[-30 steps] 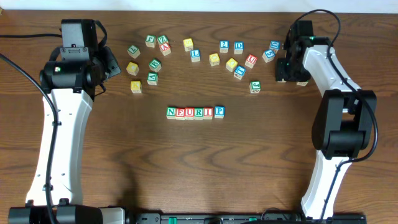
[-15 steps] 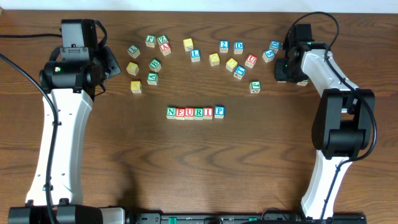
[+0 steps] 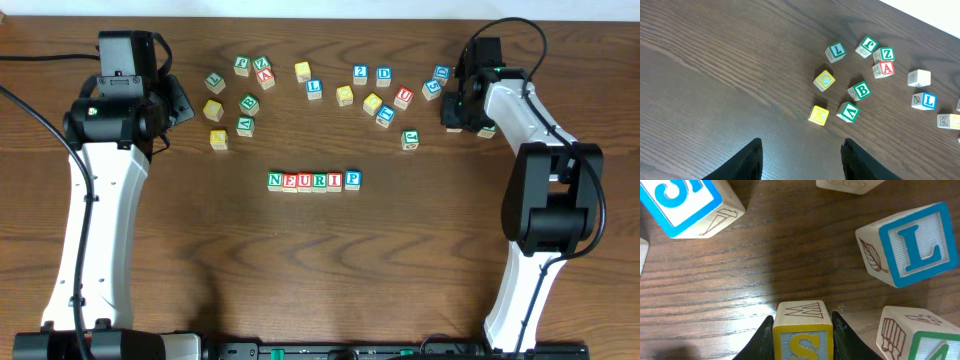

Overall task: Spell out NEURIPS
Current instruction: 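Carry the yellow S block with the right gripper toward the row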

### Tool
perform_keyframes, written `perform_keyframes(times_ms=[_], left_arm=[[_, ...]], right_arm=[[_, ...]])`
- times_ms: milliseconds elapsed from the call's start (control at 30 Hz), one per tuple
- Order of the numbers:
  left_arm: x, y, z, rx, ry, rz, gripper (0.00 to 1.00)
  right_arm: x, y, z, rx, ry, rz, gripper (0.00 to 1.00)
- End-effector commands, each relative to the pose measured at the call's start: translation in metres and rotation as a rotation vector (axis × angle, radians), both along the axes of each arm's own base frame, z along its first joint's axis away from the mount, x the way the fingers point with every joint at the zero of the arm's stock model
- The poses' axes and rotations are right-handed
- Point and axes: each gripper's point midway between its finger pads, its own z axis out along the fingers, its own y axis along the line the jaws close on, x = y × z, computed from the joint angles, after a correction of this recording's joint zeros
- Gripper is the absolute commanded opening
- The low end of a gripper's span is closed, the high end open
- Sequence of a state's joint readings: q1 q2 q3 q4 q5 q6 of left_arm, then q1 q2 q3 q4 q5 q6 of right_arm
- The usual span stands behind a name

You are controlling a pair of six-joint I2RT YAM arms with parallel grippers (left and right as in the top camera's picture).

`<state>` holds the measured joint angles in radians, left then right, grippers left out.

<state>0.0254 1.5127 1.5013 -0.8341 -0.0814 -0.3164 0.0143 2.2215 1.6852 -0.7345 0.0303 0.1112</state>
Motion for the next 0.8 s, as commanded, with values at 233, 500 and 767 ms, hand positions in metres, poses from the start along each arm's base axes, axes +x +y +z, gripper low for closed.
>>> perform_keyframes(times_ms=[233, 500, 767], left_arm=[[0.0, 0.002, 0.003, 0.012, -0.004, 0.0, 0.5], [0.0, 0.002, 0.003, 0.012, -0.005, 0.0, 0.5], [0.0, 0.002, 0.003, 0.012, -0.005, 0.0, 0.5]], right_arm=[[0.002, -0.004, 0.011, -0.009, -0.016, -0.014, 0.19], [-0.005, -0.001, 0.071, -0.007, -0.072, -0.009, 0.19], [-0.037, 0.034, 0.137, 0.093, -0.114, 0.067, 0.19]])
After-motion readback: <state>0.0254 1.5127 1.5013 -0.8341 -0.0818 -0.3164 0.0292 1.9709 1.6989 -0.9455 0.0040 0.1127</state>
